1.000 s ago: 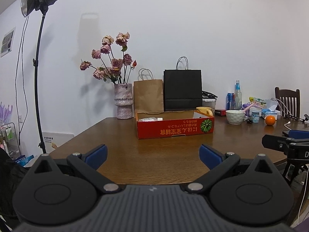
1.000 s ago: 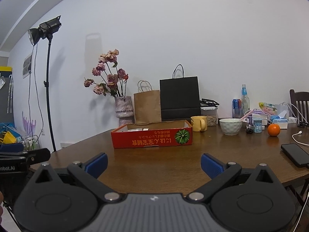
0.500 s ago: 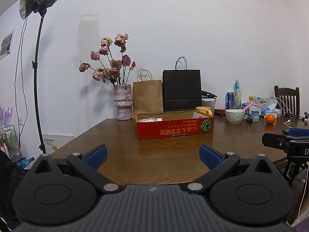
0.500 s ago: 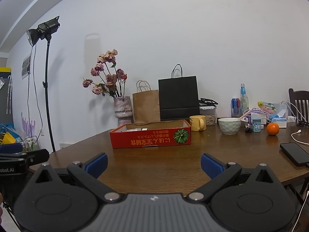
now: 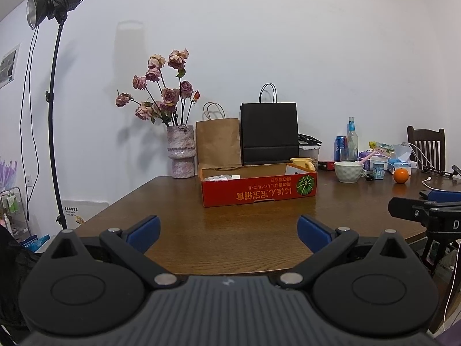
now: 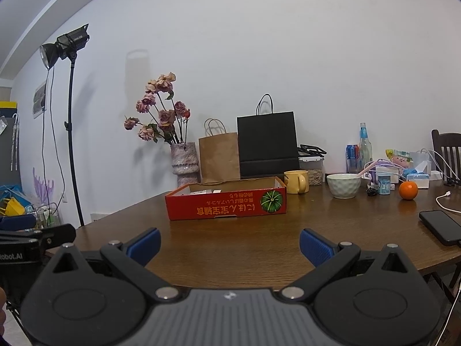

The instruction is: Organize rigid objects

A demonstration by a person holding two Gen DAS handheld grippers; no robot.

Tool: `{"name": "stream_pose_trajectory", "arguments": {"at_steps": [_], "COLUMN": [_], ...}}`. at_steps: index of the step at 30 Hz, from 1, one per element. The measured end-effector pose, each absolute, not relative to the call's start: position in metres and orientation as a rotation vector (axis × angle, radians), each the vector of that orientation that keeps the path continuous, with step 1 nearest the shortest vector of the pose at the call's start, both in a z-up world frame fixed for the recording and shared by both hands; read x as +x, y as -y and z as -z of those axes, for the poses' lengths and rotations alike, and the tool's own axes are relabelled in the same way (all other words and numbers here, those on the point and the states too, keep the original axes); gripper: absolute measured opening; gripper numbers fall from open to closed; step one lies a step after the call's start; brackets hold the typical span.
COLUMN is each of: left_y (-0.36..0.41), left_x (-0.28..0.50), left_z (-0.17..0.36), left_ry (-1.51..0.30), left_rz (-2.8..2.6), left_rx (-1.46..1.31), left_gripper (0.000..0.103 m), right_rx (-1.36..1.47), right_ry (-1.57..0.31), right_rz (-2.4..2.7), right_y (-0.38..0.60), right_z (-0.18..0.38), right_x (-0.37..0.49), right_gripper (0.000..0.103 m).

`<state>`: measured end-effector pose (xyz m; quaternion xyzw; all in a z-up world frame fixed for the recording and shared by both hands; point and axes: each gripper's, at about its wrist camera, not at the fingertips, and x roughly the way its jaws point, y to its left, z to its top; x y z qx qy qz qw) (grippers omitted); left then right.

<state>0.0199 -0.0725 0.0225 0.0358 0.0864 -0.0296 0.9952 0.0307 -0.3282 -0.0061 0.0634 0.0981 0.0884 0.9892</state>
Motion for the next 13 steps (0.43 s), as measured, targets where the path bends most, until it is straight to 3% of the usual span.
{"name": "stream_pose_trajectory", "arguments": {"at_steps": [13], "left_y": [0.0693], "left_x": [0.0231], "left_z": [-0.0226], "left_ry": [-0.187], "left_rz": [0.086], "left_rx": [0.086], "left_gripper": [0.103], "right_rx": [0.133], "right_ry": [-0.207], "right_rz": [-0.181], "right_y": [0.3298], "right_z": [0.0093], "right_x": [0.0332], "right_gripper": [0.103]}}
